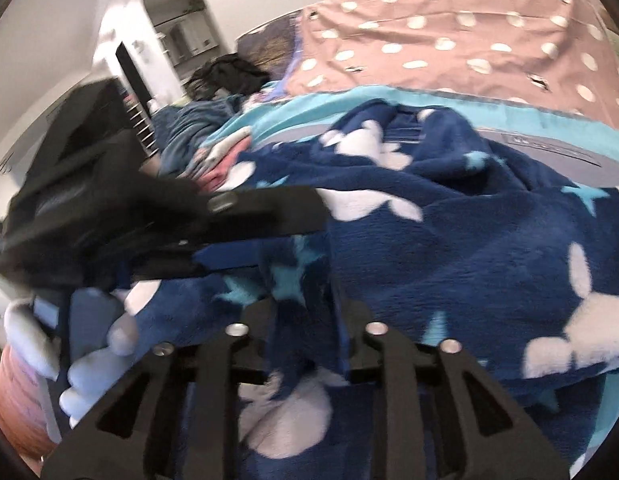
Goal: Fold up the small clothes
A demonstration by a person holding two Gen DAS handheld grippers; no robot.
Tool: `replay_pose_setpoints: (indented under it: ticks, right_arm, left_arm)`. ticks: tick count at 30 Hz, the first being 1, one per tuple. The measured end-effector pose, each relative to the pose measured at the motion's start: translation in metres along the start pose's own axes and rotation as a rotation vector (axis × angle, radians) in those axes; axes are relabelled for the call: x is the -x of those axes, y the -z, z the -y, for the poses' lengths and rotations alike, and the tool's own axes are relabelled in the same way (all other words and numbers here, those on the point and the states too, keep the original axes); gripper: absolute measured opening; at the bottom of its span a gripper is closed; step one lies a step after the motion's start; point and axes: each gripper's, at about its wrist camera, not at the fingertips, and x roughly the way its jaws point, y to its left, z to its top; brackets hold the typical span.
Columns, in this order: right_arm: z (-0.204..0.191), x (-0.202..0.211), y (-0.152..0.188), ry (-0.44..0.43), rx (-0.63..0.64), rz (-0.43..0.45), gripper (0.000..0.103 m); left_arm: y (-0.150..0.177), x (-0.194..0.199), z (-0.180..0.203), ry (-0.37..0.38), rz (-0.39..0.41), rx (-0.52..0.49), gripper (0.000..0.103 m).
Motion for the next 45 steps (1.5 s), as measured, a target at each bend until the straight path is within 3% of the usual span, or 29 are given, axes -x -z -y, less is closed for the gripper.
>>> replay_pose_setpoints:
  ticks: [4, 5, 6, 9, 14, 19, 25, 30, 37, 40, 45]
  right_arm:
    - [0.001, -0.003, 0.002, 0.001, -0.006, -0.010, 0.030]
    - [0.003, -0.003, 0.002, -0.002, -0.012, -0.008, 0.030]
    - [0.004, -0.002, 0.002, -0.005, -0.017, -0.007, 0.030]
    - [0.003, 0.003, 0.004, -0.004, -0.008, -0.008, 0.032]
    - [0.003, 0.030, 0.004, 0.073, 0.036, 0.034, 0.038]
    - [0.030, 0.064, 0.008, 0.364, 0.049, 0.046, 0.038]
    - [0.085, 0.075, 0.028, 0.496, -0.135, -0.025, 0.038]
    - [0.102, 0.080, 0.042, 0.470, -0.209, -0.045, 0.038]
    - [0.099, 0.090, 0.045, 0.476, -0.230, -0.031, 0.038]
    - [0.068, 0.089, 0.036, 0.374, -0.159, -0.010, 0.038]
    - [0.035, 0.052, 0.010, 0.179, -0.105, -0.045, 0.027]
  left_arm:
    - [-0.002, -0.013, -0.007, -0.016, -0.029, 0.035, 0.071]
    - [-0.002, -0.016, -0.008, -0.014, -0.035, 0.036, 0.053]
    - [-0.004, -0.021, -0.008, -0.002, -0.047, 0.033, 0.027]
    - [-0.003, -0.022, -0.008, -0.006, -0.048, 0.013, 0.016]
    - [-0.013, 0.012, 0.022, -0.038, 0.035, -0.132, 0.014]
    - [-0.042, 0.076, 0.045, -0.075, 0.177, -0.250, 0.014]
    - [-0.064, 0.121, 0.050, -0.156, 0.264, -0.307, 0.014]
    - [-0.069, 0.131, 0.031, -0.242, 0.285, -0.298, 0.014]
    - [-0.071, 0.117, -0.047, -0.293, 0.216, -0.129, 0.015]
    - [-0.067, 0.112, -0.059, -0.278, 0.203, -0.103, 0.015]
    - [-0.073, 0.112, -0.038, -0.227, 0.217, -0.115, 0.015]
